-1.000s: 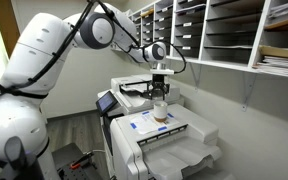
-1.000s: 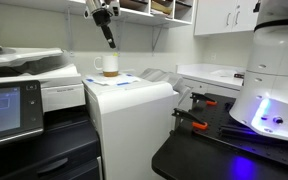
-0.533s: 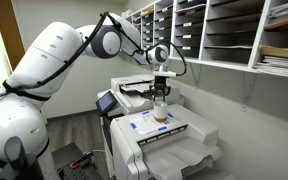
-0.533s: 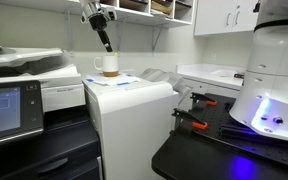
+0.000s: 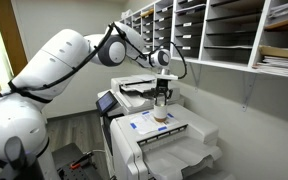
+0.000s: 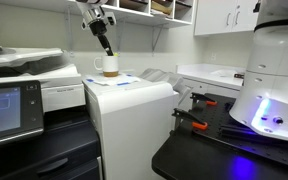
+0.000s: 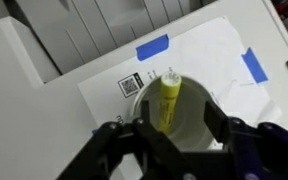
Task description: Remove the yellow marker from the white mug
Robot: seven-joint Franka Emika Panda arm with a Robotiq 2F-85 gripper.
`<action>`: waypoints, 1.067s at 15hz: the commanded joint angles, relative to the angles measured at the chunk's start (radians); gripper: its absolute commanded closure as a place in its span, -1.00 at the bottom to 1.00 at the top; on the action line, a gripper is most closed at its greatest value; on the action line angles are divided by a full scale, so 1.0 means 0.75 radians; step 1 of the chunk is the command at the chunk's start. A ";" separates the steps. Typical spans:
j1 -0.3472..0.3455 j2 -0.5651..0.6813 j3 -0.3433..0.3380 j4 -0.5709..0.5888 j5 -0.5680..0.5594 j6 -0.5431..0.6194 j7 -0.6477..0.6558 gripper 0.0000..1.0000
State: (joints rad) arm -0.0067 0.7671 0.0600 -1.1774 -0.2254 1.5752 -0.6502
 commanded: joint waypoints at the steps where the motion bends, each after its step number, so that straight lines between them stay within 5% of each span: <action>1: -0.009 0.080 0.003 0.128 -0.022 -0.073 -0.027 -0.13; 7: 0.003 0.131 -0.004 0.199 -0.035 -0.125 -0.015 0.14; 11: 0.040 0.161 -0.021 0.224 -0.147 -0.220 -0.065 0.08; 12: 0.053 0.163 -0.021 0.218 -0.188 -0.227 -0.086 0.15; 14: 0.078 0.167 -0.023 0.210 -0.258 -0.220 -0.116 0.64; 16: 0.091 0.167 -0.016 0.208 -0.290 -0.204 -0.132 0.80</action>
State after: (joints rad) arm 0.0410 0.8746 0.0574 -1.0583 -0.3968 1.4478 -0.7014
